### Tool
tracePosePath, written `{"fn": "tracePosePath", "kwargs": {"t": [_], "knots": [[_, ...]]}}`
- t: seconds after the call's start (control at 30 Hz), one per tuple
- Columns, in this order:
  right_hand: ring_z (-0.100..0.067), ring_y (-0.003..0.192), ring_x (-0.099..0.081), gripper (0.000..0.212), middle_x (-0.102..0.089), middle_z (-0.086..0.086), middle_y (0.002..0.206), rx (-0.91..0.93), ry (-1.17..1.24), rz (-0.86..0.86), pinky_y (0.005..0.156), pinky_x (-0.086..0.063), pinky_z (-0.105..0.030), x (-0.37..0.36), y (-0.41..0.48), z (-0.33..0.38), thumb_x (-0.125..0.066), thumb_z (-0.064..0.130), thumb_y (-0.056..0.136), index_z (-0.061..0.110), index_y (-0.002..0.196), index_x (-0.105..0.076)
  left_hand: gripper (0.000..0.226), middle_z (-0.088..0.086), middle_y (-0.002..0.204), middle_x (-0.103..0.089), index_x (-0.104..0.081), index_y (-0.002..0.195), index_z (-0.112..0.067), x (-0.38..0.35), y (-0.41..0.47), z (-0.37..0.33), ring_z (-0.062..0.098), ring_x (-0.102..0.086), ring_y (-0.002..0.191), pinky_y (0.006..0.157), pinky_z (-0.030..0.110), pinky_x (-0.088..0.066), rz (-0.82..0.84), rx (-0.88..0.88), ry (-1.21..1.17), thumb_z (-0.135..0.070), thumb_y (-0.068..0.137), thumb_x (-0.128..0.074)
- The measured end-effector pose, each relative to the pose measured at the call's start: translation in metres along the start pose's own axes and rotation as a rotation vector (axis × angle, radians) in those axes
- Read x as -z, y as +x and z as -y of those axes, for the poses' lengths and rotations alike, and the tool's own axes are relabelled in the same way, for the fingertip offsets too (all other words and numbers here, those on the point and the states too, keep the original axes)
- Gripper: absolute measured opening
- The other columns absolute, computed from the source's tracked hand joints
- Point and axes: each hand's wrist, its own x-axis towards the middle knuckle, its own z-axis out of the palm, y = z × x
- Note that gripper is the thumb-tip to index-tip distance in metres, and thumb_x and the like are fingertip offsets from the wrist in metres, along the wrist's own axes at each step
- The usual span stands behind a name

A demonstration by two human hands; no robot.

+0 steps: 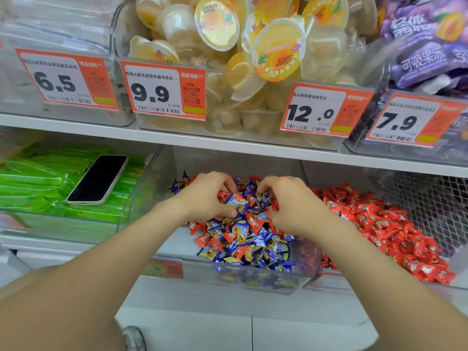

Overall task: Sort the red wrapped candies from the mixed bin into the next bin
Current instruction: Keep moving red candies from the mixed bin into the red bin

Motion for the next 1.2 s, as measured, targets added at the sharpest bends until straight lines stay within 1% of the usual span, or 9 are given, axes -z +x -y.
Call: {"fn": "tracePosePath", "kwargs": {"t": [0.23,0.37,0.5,0.6,0.73,0.83,0.97,1.1,1.2], "knots": [[-0.033,0.097,-0.064,0.045,-0.061,-0.008,0.101,-0.029,-0.056,0.101,0.079,-0.056,-0.042,-0.012,0.009,0.005,-0.080,0.011,0.085,0.023,0.123,-0.059,0.036,-0.003,0.096,-0.069,-0.072,0.102,-0.028,0.000,-0.008,0.005,0.013,-0.070,0.070,0.069,0.034,-0.062,-0.007,-0.010,-0.002,-0.041,0.075,-0.093],[-0.022,0.083,-0.070,0.036,-0.068,-0.006,0.102,-0.058,0.111,0.021,0.074,-0.059,-0.034,0.009,0.011,0.006,-0.058,0.009,0.088,0.023,0.119,-0.071,0.040,-0.005,0.077,-0.075,-0.074,0.112,-0.030,0.007,-0.009,0.006,0.009,-0.073,0.081,0.086,0.037,-0.061,0.031,0.000,0.011,-0.023,0.077,-0.094],[-0.010,0.074,-0.062,0.039,-0.061,0.011,0.083,0.000,0.099,0.072,0.063,-0.045,-0.017,0.023,0.000,0.005,-0.047,0.000,0.088,0.024,0.106,-0.072,0.014,-0.014,0.089,-0.075,-0.078,0.111,-0.028,0.011,-0.012,0.004,0.004,-0.075,0.080,0.077,0.035,-0.065,0.007,-0.041,-0.020,-0.025,0.099,-0.072],[-0.021,0.094,-0.059,0.031,-0.057,0.005,0.092,0.056,-0.154,0.151,0.078,-0.051,-0.033,0.015,-0.006,0.002,-0.059,0.008,0.083,0.023,0.108,-0.070,0.015,-0.014,0.098,-0.076,-0.077,0.108,-0.030,0.012,-0.015,0.002,0.003,-0.072,0.085,0.084,0.035,-0.060,-0.032,-0.070,0.073,-0.032,0.104,-0.062],[-0.033,0.098,-0.065,0.035,-0.058,-0.005,0.107,0.007,-0.418,0.210,0.078,-0.049,-0.035,0.006,-0.010,0.013,-0.077,0.046,0.089,0.022,0.109,-0.062,0.018,-0.005,0.096,-0.076,-0.073,0.104,-0.034,0.015,-0.019,0.004,0.012,-0.075,0.080,0.066,0.037,-0.062,0.078,0.019,0.055,-0.022,0.104,-0.060],[-0.032,0.089,-0.062,0.030,-0.057,-0.005,0.102,0.015,-0.433,0.222,0.073,-0.045,-0.035,0.001,-0.007,0.019,-0.080,0.037,0.088,0.021,0.095,-0.055,0.031,-0.007,0.110,-0.068,-0.070,0.105,-0.036,0.018,-0.024,0.002,0.023,-0.074,0.091,0.079,0.048,-0.062,0.166,0.079,0.068,-0.008,0.100,-0.057],[-0.030,0.087,-0.058,0.041,-0.055,-0.005,0.098,0.026,-0.476,0.288,0.074,-0.041,-0.036,0.001,-0.006,0.020,-0.080,0.033,0.086,0.021,0.081,-0.041,0.041,-0.005,0.097,-0.059,-0.067,0.106,-0.020,0.020,-0.026,-0.003,0.023,-0.067,0.084,0.062,0.037,-0.052,0.168,0.113,0.062,0.008,0.092,-0.040],[-0.030,0.085,-0.056,0.035,-0.053,-0.002,0.091,0.057,-0.472,0.283,0.076,-0.043,-0.036,0.002,-0.004,0.019,-0.076,0.025,0.088,0.017,0.079,-0.043,0.012,0.005,0.077,-0.054,-0.053,0.082,-0.012,0.015,-0.026,0.008,0.020,-0.046,0.067,0.061,0.032,-0.039,0.189,0.149,0.193,-0.012,0.094,-0.049],[-0.030,0.073,-0.058,0.021,-0.061,-0.010,0.078,0.060,-0.262,0.234,0.068,-0.055,-0.043,0.005,-0.003,0.014,-0.071,0.021,0.083,0.004,0.079,-0.060,0.040,0.002,0.059,-0.054,-0.053,0.061,-0.014,0.012,-0.027,0.016,0.020,-0.048,0.059,0.059,0.033,-0.041,0.267,0.203,0.391,-0.042,0.084,-0.070]]}}
